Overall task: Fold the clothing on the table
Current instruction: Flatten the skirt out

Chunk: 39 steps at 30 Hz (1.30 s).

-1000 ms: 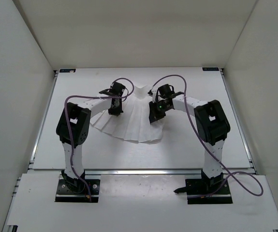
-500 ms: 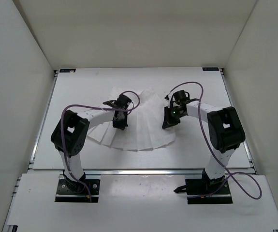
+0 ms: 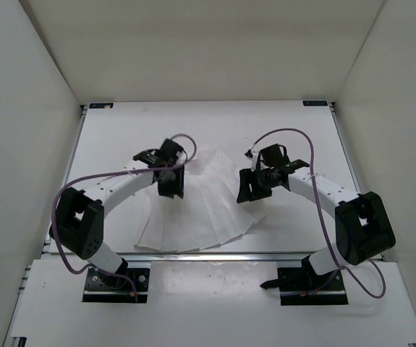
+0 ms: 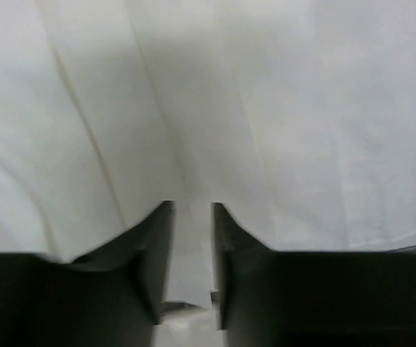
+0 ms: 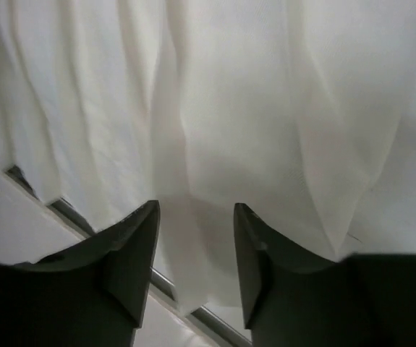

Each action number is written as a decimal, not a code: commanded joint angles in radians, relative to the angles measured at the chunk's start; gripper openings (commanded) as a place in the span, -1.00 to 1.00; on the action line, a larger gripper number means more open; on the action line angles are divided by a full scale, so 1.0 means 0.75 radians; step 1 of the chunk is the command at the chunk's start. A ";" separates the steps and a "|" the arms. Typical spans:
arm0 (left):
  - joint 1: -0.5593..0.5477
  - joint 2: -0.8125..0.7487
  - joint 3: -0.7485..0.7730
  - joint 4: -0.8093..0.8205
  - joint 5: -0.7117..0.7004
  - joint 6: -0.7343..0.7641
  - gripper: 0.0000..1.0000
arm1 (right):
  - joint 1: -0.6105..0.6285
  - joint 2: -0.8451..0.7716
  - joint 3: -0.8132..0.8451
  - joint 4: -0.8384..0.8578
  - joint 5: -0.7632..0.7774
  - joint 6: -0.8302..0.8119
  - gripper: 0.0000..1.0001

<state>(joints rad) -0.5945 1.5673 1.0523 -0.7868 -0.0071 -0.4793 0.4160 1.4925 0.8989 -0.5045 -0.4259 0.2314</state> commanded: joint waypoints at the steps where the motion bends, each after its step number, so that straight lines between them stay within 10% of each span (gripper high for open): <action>1: 0.199 -0.108 0.176 0.067 0.005 0.032 0.00 | -0.043 -0.057 0.124 0.096 -0.033 -0.102 0.08; 4: 0.352 -0.094 0.207 0.149 -0.035 0.046 0.33 | -0.125 0.032 0.249 0.206 -0.095 -0.204 0.45; 10: 0.521 0.039 0.160 0.349 -0.050 0.038 0.36 | -0.170 0.480 0.751 0.125 -0.095 -0.370 0.60; 15: 0.543 0.154 0.159 0.484 -0.023 0.005 0.31 | -0.131 0.846 1.190 -0.016 -0.146 -0.374 0.56; 31: 0.615 0.324 0.184 0.552 0.005 -0.028 0.31 | -0.080 1.096 1.339 0.055 -0.226 -0.323 0.42; 39: 0.611 0.438 0.278 0.509 0.009 -0.042 0.33 | -0.082 1.211 1.454 0.012 -0.211 -0.288 -0.08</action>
<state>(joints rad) -0.1364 1.8782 1.2156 -0.4030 -0.0147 -0.4965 0.3466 2.3909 1.9415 -0.4896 -0.5880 0.0158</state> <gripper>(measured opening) 0.663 0.477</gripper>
